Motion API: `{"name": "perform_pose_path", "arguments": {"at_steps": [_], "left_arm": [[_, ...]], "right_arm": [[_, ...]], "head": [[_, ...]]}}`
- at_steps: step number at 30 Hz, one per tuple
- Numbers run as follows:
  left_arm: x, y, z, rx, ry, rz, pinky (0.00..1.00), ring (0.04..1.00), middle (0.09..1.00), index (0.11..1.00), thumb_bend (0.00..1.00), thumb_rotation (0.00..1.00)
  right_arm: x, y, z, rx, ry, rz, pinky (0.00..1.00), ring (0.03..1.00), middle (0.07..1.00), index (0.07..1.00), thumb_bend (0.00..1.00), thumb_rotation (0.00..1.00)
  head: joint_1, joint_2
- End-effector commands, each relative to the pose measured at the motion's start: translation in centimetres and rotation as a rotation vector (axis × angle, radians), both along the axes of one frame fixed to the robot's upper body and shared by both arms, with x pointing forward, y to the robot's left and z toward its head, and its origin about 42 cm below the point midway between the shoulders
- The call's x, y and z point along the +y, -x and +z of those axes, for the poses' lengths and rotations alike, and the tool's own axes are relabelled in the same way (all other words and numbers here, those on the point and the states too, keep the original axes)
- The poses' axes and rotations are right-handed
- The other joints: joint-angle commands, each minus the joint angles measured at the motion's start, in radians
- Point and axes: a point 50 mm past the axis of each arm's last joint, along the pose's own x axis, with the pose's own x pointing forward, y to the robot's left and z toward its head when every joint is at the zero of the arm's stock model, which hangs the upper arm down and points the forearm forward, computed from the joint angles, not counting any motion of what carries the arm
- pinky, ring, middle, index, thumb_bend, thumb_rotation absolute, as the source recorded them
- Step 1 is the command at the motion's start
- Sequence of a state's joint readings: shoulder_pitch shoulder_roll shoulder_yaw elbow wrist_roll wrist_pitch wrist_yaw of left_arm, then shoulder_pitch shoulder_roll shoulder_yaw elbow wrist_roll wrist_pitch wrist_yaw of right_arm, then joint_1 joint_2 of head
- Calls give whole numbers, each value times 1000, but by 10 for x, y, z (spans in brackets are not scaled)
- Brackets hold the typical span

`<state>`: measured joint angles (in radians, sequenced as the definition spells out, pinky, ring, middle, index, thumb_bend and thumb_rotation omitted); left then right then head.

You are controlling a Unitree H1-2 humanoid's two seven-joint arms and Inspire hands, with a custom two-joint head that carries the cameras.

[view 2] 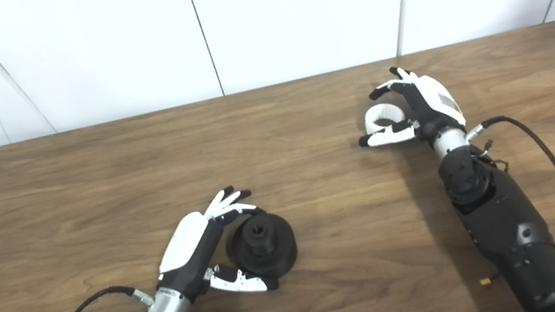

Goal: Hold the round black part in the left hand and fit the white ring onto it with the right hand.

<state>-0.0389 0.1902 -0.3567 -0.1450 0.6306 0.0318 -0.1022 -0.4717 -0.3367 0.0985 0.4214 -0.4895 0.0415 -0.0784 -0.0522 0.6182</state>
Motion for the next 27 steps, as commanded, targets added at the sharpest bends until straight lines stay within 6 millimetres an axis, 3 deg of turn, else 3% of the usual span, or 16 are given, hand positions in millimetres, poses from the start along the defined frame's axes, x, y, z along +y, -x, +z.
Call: {"name": "perform_pose_path", "arguments": {"at_steps": [1,27], "left_arm": [[4,4,-12,46,-50,2,874,995,922,672,921,186],[8,4,-10,30,-61,18,856,987,912,665,935,206]], "right_arm": [[-1,-18,41,-121,7,8,1000,1000,961,698,952,288],[-16,-23,30,-57,37,-28,964,1000,947,689,941,271]], "head": [[0,1],[2,11]]}}
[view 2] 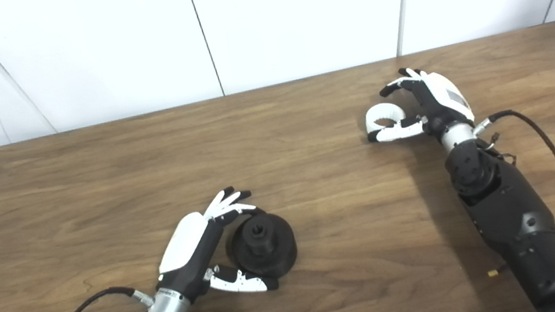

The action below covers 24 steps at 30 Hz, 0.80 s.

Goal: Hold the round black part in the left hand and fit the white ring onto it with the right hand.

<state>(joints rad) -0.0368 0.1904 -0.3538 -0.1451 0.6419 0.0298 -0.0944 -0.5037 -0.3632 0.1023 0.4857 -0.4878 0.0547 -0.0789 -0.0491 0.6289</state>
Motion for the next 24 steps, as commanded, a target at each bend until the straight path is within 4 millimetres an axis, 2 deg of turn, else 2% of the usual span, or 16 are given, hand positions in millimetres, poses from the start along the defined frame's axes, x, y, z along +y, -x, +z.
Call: {"name": "perform_pose_path", "arguments": {"at_steps": [1,19,20,21,22,24], "left_arm": [[7,4,-10,40,-54,11,857,987,913,665,935,206],[6,5,-11,39,-40,17,863,986,913,657,937,194],[6,5,-11,39,-37,16,863,987,913,657,935,192],[7,5,-10,39,-35,16,865,988,914,658,932,191],[7,5,-10,41,-33,16,867,989,914,658,931,191],[7,5,-10,40,-36,18,871,991,916,659,931,190]], "right_arm": [[-1,-14,30,-90,11,9,966,1000,948,689,939,269],[-6,-12,26,-71,7,13,954,1000,927,577,880,223],[-7,-11,25,-71,7,14,957,1000,926,558,807,209],[-7,-11,25,-71,7,14,965,1000,926,518,640,175],[-7,-11,25,-70,7,14,968,1000,925,505,584,164],[-7,-11,24,-72,4,13,973,1000,923,494,540,155]], "head": [[-1,0],[2,3],[0,4],[0,4],[1,5],[0,4]]}}
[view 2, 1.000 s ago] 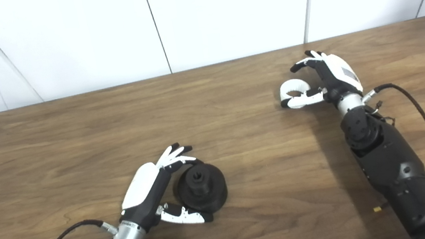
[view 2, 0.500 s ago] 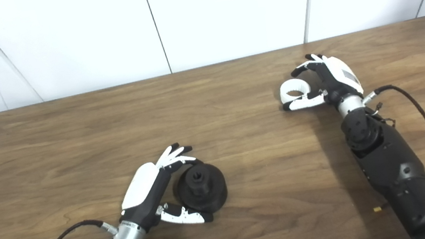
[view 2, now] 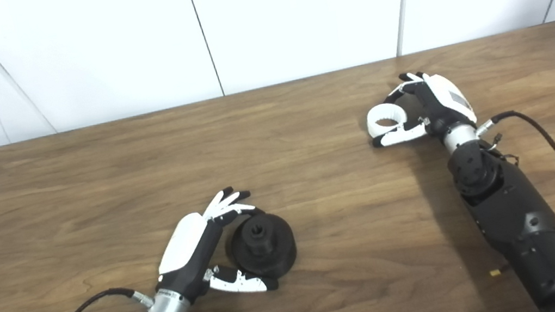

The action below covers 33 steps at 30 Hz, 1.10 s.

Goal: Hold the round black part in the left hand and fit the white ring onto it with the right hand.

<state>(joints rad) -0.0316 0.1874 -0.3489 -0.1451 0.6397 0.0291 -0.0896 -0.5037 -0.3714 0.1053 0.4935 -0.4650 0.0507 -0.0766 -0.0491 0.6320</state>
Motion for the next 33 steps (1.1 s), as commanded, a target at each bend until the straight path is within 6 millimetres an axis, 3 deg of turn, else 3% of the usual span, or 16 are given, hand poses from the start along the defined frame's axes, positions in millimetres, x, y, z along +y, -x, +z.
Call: {"name": "perform_pose_path", "arguments": {"at_steps": [1,17,25,33], "left_arm": [[6,4,-9,36,-46,10,866,989,915,658,932,190],[4,5,-10,34,-50,9,857,989,915,657,930,199],[2,4,-11,37,-48,13,860,988,915,660,936,195],[0,1,-14,41,-43,18,862,987,915,659,936,180]], "right_arm": [[-4,-11,25,-82,16,12,975,1000,920,492,533,154],[-1,-4,31,-143,-5,50,943,994,879,486,525,152],[15,15,49,-154,-41,125,963,996,876,486,525,148],[51,53,79,-163,-62,265,959,995,879,486,525,148]], "head": [[0,1],[4,3],[5,1],[9,-1]]}}
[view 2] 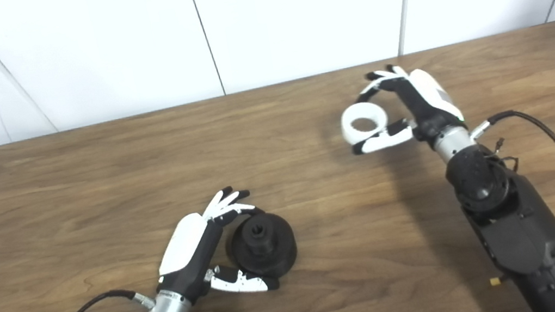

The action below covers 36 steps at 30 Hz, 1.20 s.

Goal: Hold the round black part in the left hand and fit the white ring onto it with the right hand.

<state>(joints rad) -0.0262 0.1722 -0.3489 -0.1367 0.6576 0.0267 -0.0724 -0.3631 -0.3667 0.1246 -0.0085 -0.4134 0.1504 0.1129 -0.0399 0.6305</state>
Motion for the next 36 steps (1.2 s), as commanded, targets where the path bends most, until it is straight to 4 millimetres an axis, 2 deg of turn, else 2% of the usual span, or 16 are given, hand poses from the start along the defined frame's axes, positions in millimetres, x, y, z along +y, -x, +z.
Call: {"name": "perform_pose_path", "arguments": {"at_steps": [1,6,12,15,24,30,36], "left_arm": [[3,0,-13,47,-45,4,861,986,914,659,936,181],[0,-1,-14,43,-44,1,867,990,916,660,935,183],[-2,-1,-14,45,-44,3,866,988,915,663,932,195],[-3,-2,-15,51,-39,0,876,992,919,664,926,198],[-5,-5,-13,44,-34,8,879,991,916,659,931,180],[-6,-6,-9,37,-44,13,860,991,919,662,930,190],[-7,-6,-9,39,-39,10,863,990,924,663,923,186]], "right_arm": [[11,4,27,-59,-8,45,959,997,881,486,525,148],[29,22,36,-60,-2,112,926,990,875,486,526,146],[47,41,39,-40,5,195,937,997,875,486,526,145],[63,53,38,-28,9,255,885,991,876,486,526,147],[85,64,33,8,-8,321,892,999,880,486,526,147],[108,69,30,24,-30,380,917,1000,886,487,526,148],[116,70,29,26,-27,400,932,1000,881,487,525,150]], "head": [[2,-1],[8,0],[10,7],[10,7],[22,16],[30,27],[30,31]]}}
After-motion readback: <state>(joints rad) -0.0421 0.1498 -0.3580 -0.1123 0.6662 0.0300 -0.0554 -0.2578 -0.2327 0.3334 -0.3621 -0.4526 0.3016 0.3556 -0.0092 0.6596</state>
